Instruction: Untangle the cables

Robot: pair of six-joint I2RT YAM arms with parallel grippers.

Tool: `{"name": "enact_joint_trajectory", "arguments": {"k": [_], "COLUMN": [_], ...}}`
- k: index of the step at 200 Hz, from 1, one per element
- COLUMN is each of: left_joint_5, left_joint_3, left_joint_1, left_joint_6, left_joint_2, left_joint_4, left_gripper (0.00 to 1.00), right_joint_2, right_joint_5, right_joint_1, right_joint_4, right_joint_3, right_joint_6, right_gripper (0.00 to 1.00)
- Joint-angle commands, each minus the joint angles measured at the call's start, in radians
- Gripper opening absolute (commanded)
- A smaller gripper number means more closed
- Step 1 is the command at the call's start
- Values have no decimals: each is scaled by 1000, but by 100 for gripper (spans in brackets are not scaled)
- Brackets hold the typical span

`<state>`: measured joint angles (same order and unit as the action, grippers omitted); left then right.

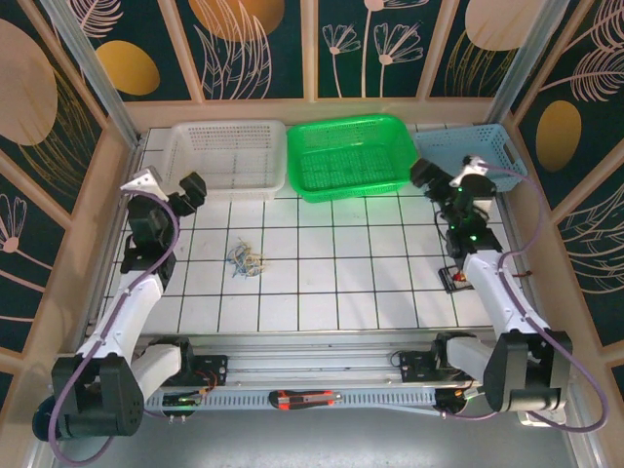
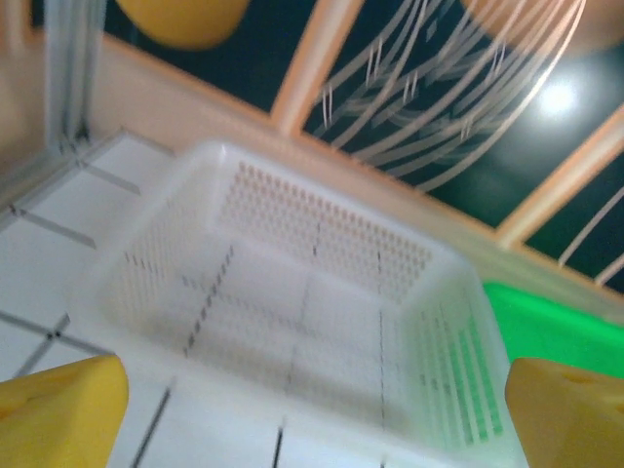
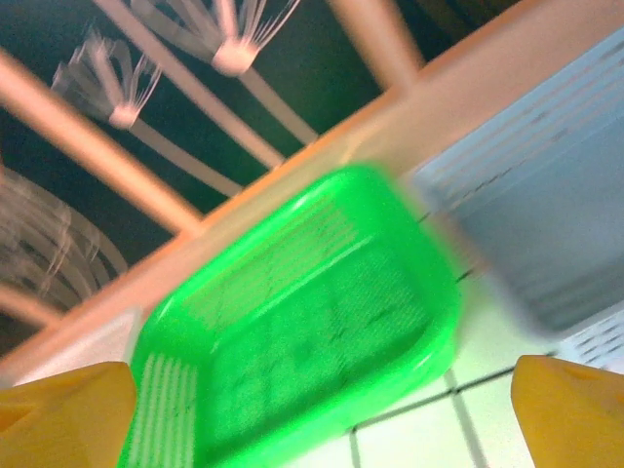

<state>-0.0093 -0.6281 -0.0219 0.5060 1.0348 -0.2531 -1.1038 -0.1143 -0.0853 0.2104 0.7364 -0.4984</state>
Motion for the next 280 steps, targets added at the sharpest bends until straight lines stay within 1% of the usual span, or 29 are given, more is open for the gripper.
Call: {"name": "enact_joint_trajectory", "arguments": {"k": [1, 19, 30, 46, 61, 71, 78, 82, 94, 140, 176, 200, 230, 257, 280], "left_joint_5": [81, 79, 75, 64, 48, 38, 32, 27, 21, 28, 52, 62, 109, 145, 154], "left_joint_3": [-2, 63, 113, 164, 187, 190, 192, 193, 198, 208, 165, 87, -38, -158, -234], "left_joint_1": [-60, -112, -133, -159, -190, -207, -217, -222, -238, -321, -413, -501, -601, -692, -721], "left_joint_6": [80, 145, 191, 229, 243, 247, 249, 249, 255, 294, 334, 346, 369, 359, 319], "left_joint_2": [36, 61, 77, 106, 136, 155, 165, 170, 186, 272, 344, 399, 523, 628, 648], "left_joint_4": [222, 185, 145, 107, 84, 79, 74, 72, 61, 2, -62, -96, -143, -156, -103], "left_gripper": [99, 99, 99, 99, 99, 99, 99, 99, 99, 99, 99, 99, 99, 99, 99], "right_joint_2": [18, -10, -40, -87, -112, -125, -133, -137, -150, -144, -98, -61, -15, 9, 12], "right_joint_5": [-41, 94, 156, 203, 182, 141, 136, 108, 91, 127, 121, 93, 55, 35, 22], "right_joint_1": [-129, -270, -341, -419, -456, -456, -456, -456, -456, -456, -395, -326, -240, -205, -200], "right_joint_4": [-119, -145, -163, -191, -160, -134, -122, -119, -119, -170, -200, -211, -228, -246, -263], "right_joint_3": [32, 17, 22, 32, 11, -4, -10, -10, -5, 23, 26, 15, 3, 7, 17], "right_joint_6": [35, 0, -18, -39, -41, -45, -49, -50, -47, 2, 21, 21, 15, 18, 21], "right_gripper": [99, 99, 99, 99, 99, 99, 99, 99, 99, 98, 98, 98, 98, 97, 97]}}
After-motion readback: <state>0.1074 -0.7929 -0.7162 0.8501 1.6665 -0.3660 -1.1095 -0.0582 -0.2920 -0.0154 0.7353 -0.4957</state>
